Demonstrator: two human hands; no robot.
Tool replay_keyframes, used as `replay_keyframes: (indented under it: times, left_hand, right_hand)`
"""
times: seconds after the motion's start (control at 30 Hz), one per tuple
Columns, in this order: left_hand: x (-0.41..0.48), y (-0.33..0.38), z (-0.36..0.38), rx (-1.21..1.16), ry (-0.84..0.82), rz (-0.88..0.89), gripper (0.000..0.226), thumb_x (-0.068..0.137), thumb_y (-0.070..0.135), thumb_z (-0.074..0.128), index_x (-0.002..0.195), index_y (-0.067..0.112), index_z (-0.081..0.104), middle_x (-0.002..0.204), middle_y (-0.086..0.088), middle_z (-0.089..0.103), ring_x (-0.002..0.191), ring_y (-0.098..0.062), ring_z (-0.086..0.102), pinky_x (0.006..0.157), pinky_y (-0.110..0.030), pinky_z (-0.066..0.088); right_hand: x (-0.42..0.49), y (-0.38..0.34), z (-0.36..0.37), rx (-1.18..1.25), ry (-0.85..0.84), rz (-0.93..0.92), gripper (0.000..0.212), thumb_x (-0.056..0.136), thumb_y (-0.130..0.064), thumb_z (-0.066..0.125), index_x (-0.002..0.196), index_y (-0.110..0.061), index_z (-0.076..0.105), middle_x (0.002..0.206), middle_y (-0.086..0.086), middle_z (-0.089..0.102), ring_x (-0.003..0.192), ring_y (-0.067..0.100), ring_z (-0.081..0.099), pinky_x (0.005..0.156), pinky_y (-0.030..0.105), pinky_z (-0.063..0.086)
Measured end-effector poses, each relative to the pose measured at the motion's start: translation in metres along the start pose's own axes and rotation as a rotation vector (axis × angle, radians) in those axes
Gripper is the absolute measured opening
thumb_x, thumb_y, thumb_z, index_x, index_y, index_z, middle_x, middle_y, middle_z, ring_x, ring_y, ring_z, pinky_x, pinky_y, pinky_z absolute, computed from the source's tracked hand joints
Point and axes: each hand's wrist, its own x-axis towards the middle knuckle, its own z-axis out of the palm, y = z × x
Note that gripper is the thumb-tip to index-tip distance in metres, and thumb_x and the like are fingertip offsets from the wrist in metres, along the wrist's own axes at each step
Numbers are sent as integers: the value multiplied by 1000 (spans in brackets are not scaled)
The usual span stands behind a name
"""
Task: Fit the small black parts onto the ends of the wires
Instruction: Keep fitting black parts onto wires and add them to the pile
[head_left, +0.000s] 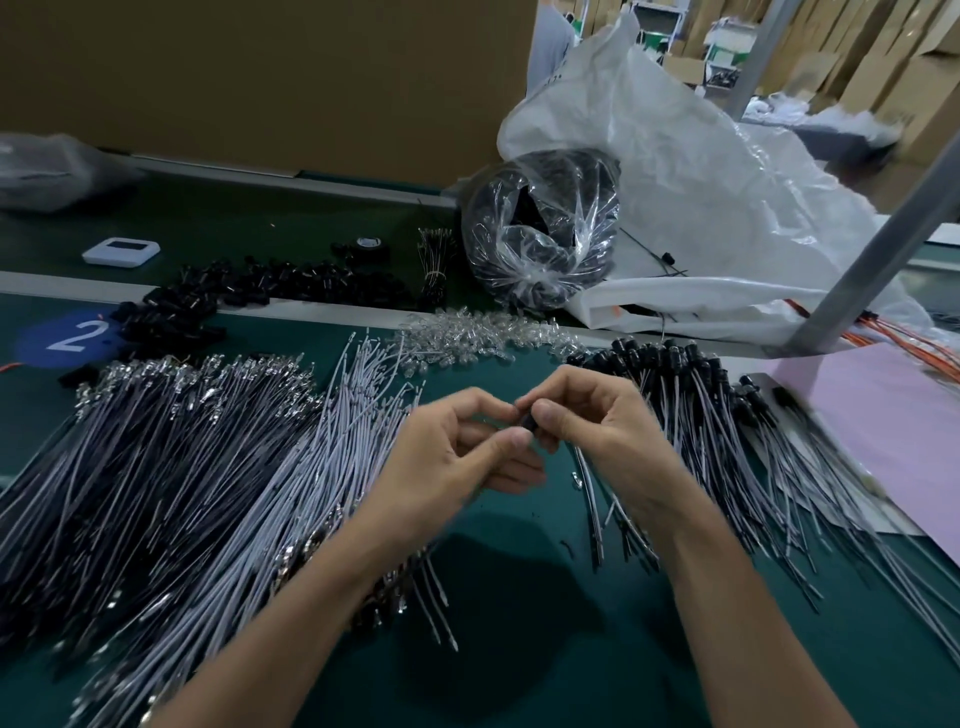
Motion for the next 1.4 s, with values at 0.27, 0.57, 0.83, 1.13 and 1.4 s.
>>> replay_keyframes:
  times: [0.27, 0.57, 0.83, 1.13, 1.4]
  left_hand:
    - [-8, 60, -36, 294, 102, -64, 31, 79, 37, 61, 102, 16, 67, 86, 2, 77, 77, -17, 74, 62, -23, 59]
    - [-32, 53, -100, 1402, 609, -319, 26, 89, 36, 70, 112, 24, 70, 103, -4, 71, 88, -24, 62, 75, -33, 51]
    - [-47, 45, -125, 1616, 767, -414, 30, 84, 16, 74, 110, 4, 66, 95, -17, 67, 89, -38, 61, 70, -43, 49]
    - [-54, 43, -131, 1284, 833, -255, 25, 83, -2, 65, 102, 13, 72, 83, -4, 71, 77, -26, 58, 65, -35, 47]
    - [-45, 63, -109, 1152, 791, 65, 13, 87, 3, 69, 95, 12, 74, 86, -2, 69, 68, -12, 58, 69, -21, 43]
  right_hand:
    - [-20, -76, -129, -399, -51, 204, 20, 85, -30, 58, 85, -18, 74, 74, 0, 66, 69, 9, 57, 62, 12, 48]
    - [25, -55, -105, -908, 399, 182, 13, 96, -22, 60, 106, -20, 67, 79, -3, 68, 62, 5, 63, 64, 22, 54]
    - [43, -8, 66, -779, -103, 120, 14, 93, -17, 64, 96, -8, 75, 84, 2, 71, 76, 12, 65, 83, 30, 56]
    - [56, 4, 110, -799, -273, 406, 37, 92, -30, 67, 68, -6, 53, 61, 6, 51, 54, 19, 46, 55, 29, 41]
    - [40, 10, 82, -144, -104, 483, 20, 95, -19, 63, 77, -9, 63, 66, 2, 71, 49, 8, 59, 44, 18, 43]
